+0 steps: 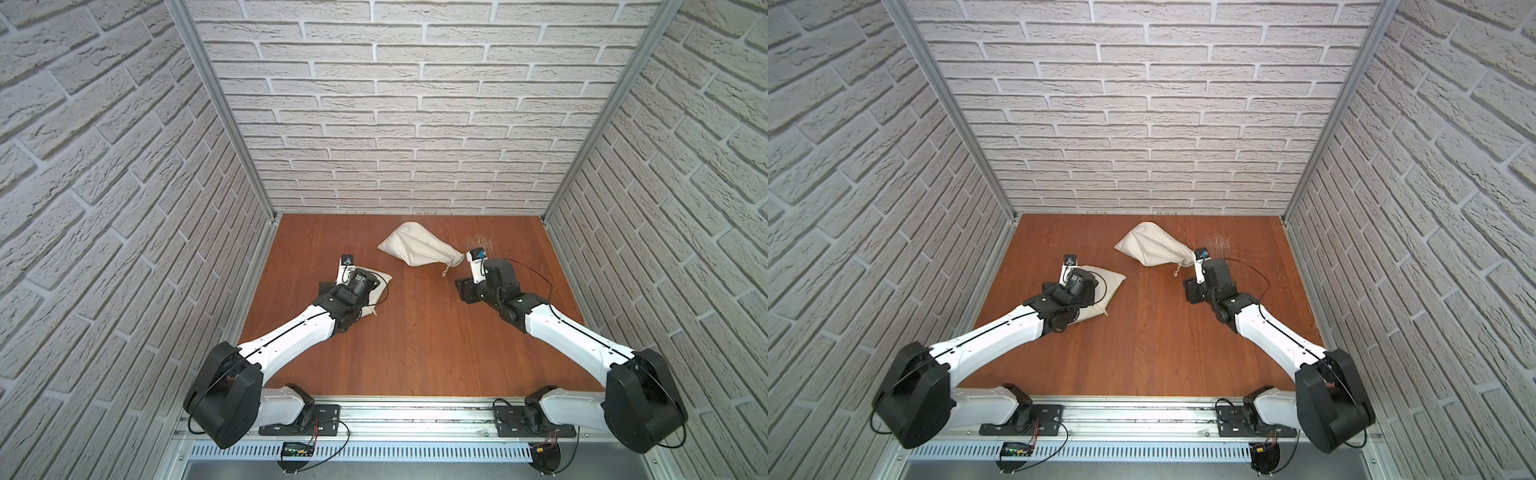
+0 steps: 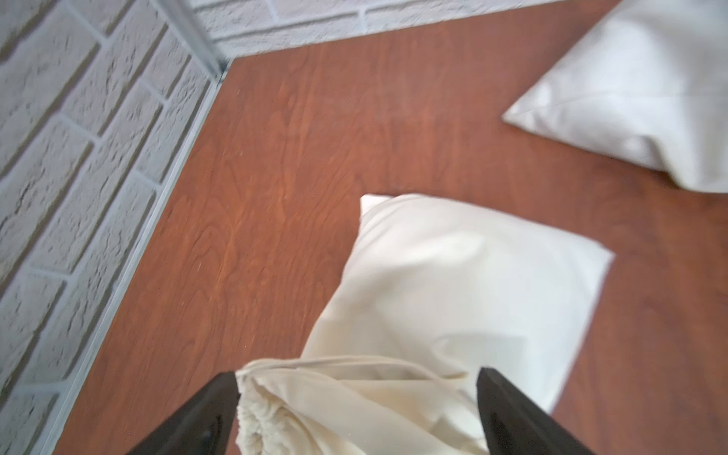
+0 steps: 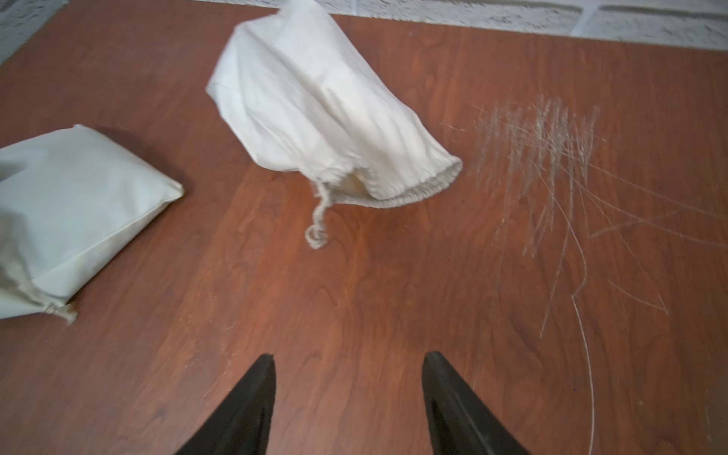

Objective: Close the soil bag
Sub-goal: Place the soil bag at the center of the board, then frap the soil bag at the center of the board.

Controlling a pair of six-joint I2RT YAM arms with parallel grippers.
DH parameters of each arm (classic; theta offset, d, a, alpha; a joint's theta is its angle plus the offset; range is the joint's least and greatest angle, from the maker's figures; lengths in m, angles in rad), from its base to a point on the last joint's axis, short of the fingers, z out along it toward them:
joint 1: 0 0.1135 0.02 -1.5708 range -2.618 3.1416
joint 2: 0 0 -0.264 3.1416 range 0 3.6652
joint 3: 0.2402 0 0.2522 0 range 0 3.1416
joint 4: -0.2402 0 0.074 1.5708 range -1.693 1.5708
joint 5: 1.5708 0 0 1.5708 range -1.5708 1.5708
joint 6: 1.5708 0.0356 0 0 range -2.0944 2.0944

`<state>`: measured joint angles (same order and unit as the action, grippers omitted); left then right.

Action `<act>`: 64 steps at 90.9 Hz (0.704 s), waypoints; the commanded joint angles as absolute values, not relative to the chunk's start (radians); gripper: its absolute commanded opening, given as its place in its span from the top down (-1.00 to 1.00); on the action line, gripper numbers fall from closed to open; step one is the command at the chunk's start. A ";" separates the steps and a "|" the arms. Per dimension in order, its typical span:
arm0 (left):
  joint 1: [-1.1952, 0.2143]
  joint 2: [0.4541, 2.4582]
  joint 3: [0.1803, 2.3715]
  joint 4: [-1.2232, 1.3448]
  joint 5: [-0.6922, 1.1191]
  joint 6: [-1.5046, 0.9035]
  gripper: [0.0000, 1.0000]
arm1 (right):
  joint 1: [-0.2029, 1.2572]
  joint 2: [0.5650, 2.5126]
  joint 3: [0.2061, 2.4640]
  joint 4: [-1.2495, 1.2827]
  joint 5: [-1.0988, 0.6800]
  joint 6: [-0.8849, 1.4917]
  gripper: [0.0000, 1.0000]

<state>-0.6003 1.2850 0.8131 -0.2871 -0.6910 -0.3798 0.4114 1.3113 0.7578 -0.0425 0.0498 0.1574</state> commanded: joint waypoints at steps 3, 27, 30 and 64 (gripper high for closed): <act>-0.699 1.277 0.876 -0.254 -0.669 -0.222 -0.97 | 0.377 1.326 0.729 0.030 0.091 0.194 -0.45; -0.804 1.539 1.055 -0.077 -0.367 -0.223 -0.96 | 0.363 1.255 0.636 0.108 0.193 0.273 -0.84; -0.808 1.598 1.086 -0.044 -0.338 -0.230 -0.97 | 0.362 1.238 0.625 0.112 0.208 0.281 -0.86; -0.779 2.082 1.394 0.231 -0.105 -0.214 -0.71 | 0.362 1.085 0.548 0.109 0.265 0.315 -0.97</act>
<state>-0.7937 2.0441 1.3510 0.0967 -0.2092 -0.2321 0.3645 1.1194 0.5613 0.0799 0.2333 0.3004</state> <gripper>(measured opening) 0.874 0.987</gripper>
